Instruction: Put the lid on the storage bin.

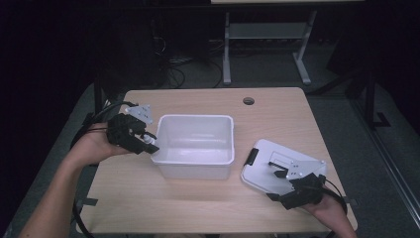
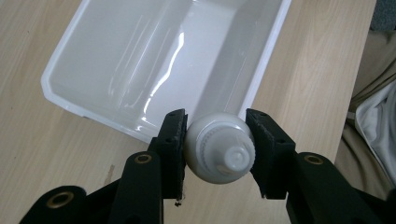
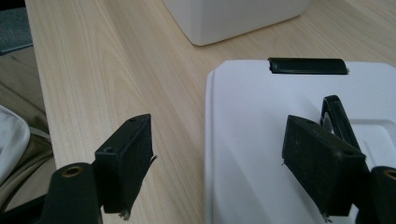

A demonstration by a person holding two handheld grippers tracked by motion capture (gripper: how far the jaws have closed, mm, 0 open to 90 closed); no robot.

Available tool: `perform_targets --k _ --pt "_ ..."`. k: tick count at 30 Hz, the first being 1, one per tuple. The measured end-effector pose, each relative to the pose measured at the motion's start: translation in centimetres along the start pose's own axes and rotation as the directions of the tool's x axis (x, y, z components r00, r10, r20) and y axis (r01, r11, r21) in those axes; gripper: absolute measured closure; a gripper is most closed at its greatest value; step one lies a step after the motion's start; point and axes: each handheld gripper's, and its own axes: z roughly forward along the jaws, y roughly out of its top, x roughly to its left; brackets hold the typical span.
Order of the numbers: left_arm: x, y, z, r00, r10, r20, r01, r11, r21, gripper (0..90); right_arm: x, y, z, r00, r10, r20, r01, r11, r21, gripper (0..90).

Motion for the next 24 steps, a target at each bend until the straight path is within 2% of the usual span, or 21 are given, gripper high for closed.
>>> perform_targets --k 24 --pt "1.0 1.4 2.4 1.0000 -0.004 -0.007 0.004 0.9986 0.052 59.9 -0.3 -0.1 0.1 1.0000 0.000 -0.004 0.000 1.000 0.002 23.7"
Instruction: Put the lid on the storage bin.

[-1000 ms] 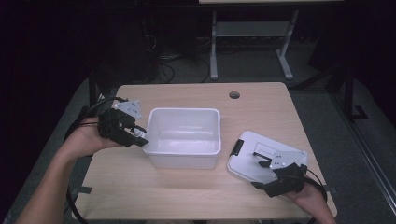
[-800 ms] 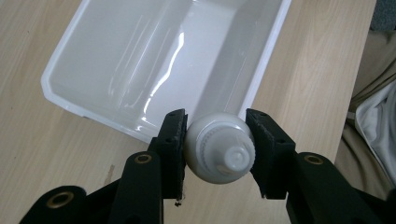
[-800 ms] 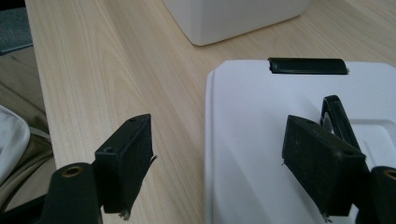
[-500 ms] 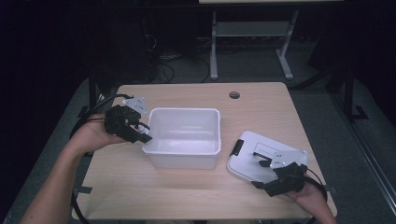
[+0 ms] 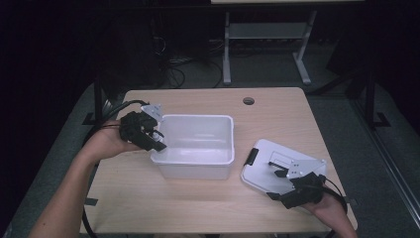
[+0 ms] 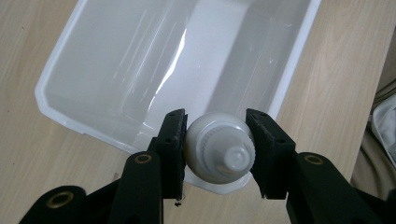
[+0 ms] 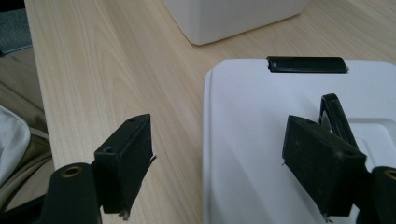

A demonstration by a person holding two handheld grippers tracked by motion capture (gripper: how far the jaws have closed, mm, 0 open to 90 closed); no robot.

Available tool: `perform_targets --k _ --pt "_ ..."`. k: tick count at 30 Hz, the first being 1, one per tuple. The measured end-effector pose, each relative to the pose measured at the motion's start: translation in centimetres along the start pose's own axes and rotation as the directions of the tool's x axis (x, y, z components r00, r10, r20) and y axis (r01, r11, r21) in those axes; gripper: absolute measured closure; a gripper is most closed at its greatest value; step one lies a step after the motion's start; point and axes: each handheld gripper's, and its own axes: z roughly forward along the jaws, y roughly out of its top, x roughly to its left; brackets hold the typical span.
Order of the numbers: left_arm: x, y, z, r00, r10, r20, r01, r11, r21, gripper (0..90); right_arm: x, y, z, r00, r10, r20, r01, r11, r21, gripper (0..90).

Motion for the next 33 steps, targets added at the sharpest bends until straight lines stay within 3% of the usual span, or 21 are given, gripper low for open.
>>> perform_targets --k 23,33 --pt "0.3 -0.4 2.6 0.9999 -0.017 -0.001 0.017 0.9996 0.024 59.9 0.0 0.0 0.0 1.0000 0.000 -0.002 0.000 1.000 0.004 23.7" --pt "0.4 -0.3 2.9 0.9998 -0.022 0.002 0.022 0.9997 0.014 59.9 -0.1 -0.1 -0.1 1.0000 0.004 0.003 -0.004 1.000 0.001 23.7"
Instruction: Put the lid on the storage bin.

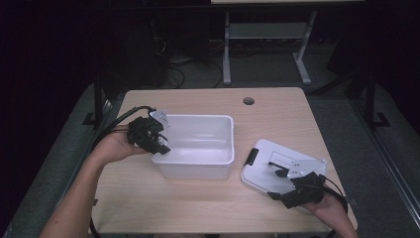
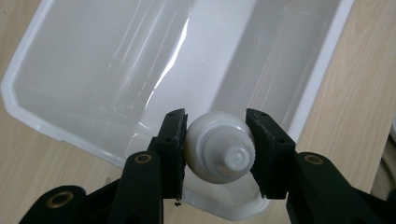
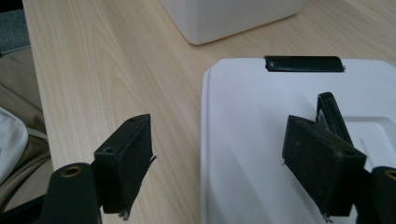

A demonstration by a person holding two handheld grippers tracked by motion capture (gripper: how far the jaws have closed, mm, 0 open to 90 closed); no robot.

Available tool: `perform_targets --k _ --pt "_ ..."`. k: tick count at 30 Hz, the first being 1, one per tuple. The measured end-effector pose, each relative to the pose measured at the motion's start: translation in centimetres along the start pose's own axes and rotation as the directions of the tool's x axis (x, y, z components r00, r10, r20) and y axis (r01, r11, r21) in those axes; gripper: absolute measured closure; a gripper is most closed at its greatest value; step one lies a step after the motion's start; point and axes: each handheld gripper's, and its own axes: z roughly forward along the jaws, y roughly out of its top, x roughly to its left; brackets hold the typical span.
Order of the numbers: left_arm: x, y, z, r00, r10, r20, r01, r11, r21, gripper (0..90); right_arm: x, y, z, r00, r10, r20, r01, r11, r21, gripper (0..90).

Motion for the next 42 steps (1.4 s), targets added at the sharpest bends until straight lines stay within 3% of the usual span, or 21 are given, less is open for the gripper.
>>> perform_targets --k 10,22,25,31,36,42 --pt "0.1 -1.3 1.0 0.9995 -0.031 0.009 0.031 0.9995 -0.008 59.9 0.0 0.0 0.3 1.0000 -0.002 -0.008 0.002 1.000 0.004 23.7" --pt "0.0 -1.0 1.9 0.9995 -0.028 0.016 0.028 0.9996 -0.008 59.8 0.1 0.0 0.4 0.9999 0.000 -0.010 0.000 1.000 0.007 23.7" --pt "0.1 -1.1 2.1 0.9988 -0.039 0.028 0.040 0.9987 -0.032 59.8 0.1 -0.1 0.3 0.9999 0.002 -0.010 -0.002 1.000 0.007 23.6" --pt "0.1 -1.5 2.8 0.9990 -0.044 0.005 0.044 0.9989 -0.016 59.8 0.0 -0.2 0.3 0.9999 -0.004 -0.013 0.004 1.000 0.005 23.7" --pt "0.1 -1.2 3.0 0.9991 -0.041 0.005 0.041 0.9986 -0.032 59.8 0.0 -0.2 0.5 0.9999 0.000 -0.017 0.000 1.000 0.012 23.6" --pt "0.2 -1.3 3.3 0.9988 -0.048 0.003 0.048 0.9987 -0.017 59.8 0.0 -0.3 0.4 0.9999 0.001 -0.016 -0.001 1.000 0.008 23.3"
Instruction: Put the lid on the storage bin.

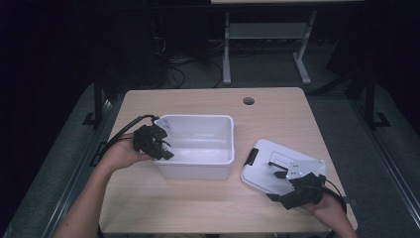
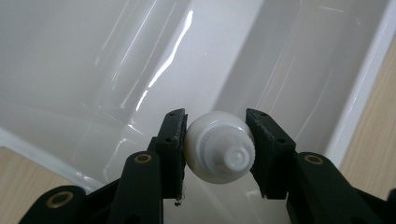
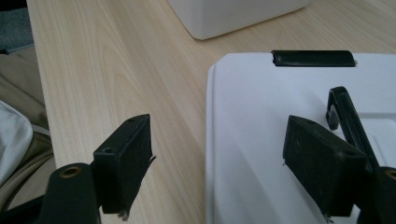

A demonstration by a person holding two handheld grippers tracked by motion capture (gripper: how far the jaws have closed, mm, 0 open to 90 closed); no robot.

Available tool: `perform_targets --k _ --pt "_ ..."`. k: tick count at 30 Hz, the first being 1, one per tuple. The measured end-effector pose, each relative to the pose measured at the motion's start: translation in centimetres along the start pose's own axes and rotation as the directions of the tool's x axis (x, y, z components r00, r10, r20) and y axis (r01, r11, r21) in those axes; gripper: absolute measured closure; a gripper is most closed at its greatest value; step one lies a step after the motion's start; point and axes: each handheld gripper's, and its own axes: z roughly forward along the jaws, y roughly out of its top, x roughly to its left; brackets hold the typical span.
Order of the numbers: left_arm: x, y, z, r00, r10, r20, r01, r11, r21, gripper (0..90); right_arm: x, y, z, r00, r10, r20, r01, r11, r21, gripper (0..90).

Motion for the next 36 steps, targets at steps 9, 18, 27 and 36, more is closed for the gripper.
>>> perform_targets --k 9,18,27,36 --pt "-0.1 0.0 -0.1 0.9999 -0.004 -0.010 0.004 0.9996 -0.028 59.7 0.0 -0.2 0.0 1.0000 -0.007 -0.001 0.007 1.000 -0.002 23.3" --pt "0.2 -0.1 0.0 0.9997 -0.021 -0.010 0.021 0.9993 -0.032 59.7 0.0 -0.2 -0.1 1.0000 0.000 -0.001 0.000 1.000 -0.001 23.3" --pt "0.3 -0.6 0.3 0.9996 -0.029 -0.005 0.029 0.9988 -0.040 59.6 0.1 -0.2 -0.1 1.0000 0.001 -0.003 -0.001 1.000 0.001 23.3" --pt "0.4 -0.4 0.8 0.9994 -0.026 -0.023 0.025 0.9996 -0.013 59.6 0.0 -0.2 -0.1 1.0000 0.003 -0.004 -0.003 1.000 0.003 23.3"
